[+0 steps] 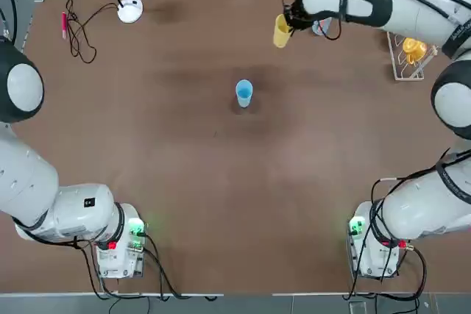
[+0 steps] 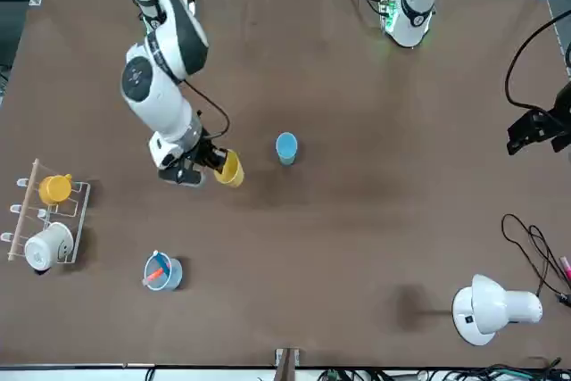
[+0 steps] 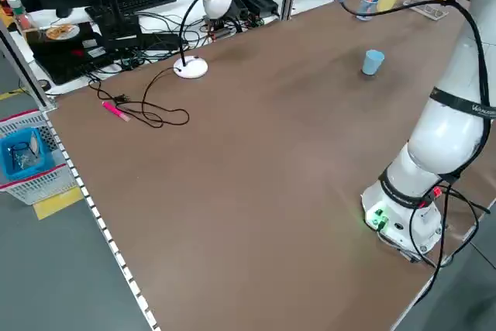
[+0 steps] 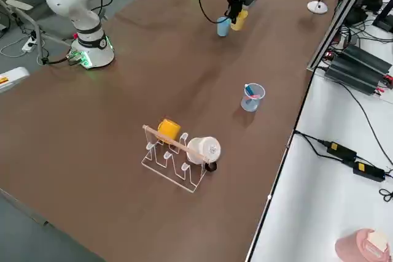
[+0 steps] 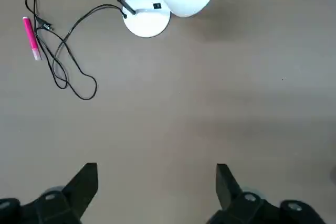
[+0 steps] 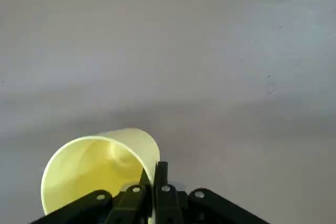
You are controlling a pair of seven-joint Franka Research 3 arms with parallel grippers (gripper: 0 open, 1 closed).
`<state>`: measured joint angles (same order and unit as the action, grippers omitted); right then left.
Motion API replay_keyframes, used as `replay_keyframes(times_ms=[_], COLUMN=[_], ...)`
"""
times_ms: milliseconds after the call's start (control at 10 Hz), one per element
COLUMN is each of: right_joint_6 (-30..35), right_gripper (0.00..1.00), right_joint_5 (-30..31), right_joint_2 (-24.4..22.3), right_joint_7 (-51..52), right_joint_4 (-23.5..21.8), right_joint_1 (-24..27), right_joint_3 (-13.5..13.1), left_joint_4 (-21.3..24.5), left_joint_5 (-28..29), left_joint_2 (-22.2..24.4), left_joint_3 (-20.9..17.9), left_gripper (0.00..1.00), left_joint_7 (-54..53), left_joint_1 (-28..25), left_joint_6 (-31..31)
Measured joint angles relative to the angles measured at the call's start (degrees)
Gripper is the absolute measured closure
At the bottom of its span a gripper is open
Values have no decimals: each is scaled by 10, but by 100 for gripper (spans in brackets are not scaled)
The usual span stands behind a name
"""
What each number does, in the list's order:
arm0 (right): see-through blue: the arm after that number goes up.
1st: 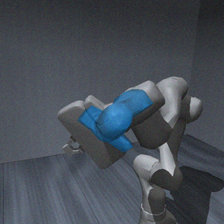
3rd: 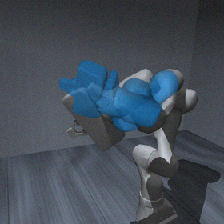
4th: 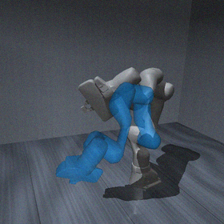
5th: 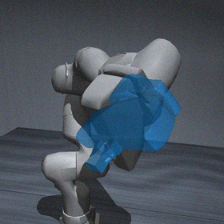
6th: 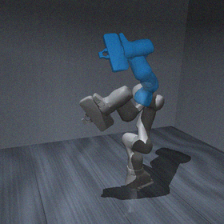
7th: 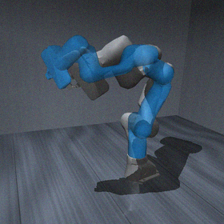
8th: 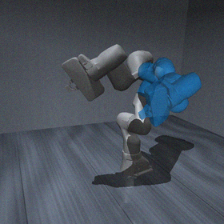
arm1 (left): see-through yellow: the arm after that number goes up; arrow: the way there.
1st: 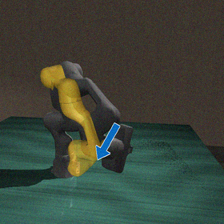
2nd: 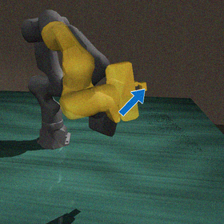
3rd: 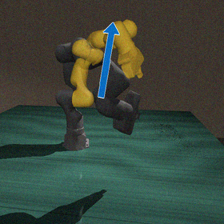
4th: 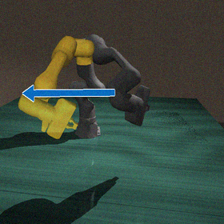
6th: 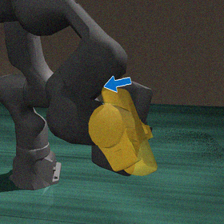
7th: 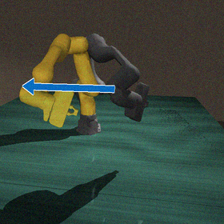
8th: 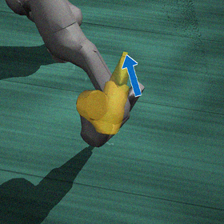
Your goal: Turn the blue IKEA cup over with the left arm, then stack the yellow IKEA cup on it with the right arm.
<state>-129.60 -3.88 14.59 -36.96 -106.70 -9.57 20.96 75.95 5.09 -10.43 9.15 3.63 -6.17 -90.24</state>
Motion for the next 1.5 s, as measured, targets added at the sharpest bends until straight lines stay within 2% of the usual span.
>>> replay_keyframes(times_ms=[300,700,1500], right_joint_6=[3,-3,-53], right_gripper=[96,96,96], right_joint_5=[45,102,142], right_joint_2=[2,32,68], right_joint_7=[-64,-171,-233], right_joint_4=[5,5,-13], right_joint_1=[-37,-79,-117], right_joint_3=[17,37,41], left_joint_4=[1,2,2], left_joint_5=[0,0,0], left_joint_2=[-4,-7,-7], left_joint_3=[0,0,0], left_gripper=[1,1,1], left_joint_7=[0,0,0], left_joint_1=[1,1,1], left_joint_6=[0,0,-1])
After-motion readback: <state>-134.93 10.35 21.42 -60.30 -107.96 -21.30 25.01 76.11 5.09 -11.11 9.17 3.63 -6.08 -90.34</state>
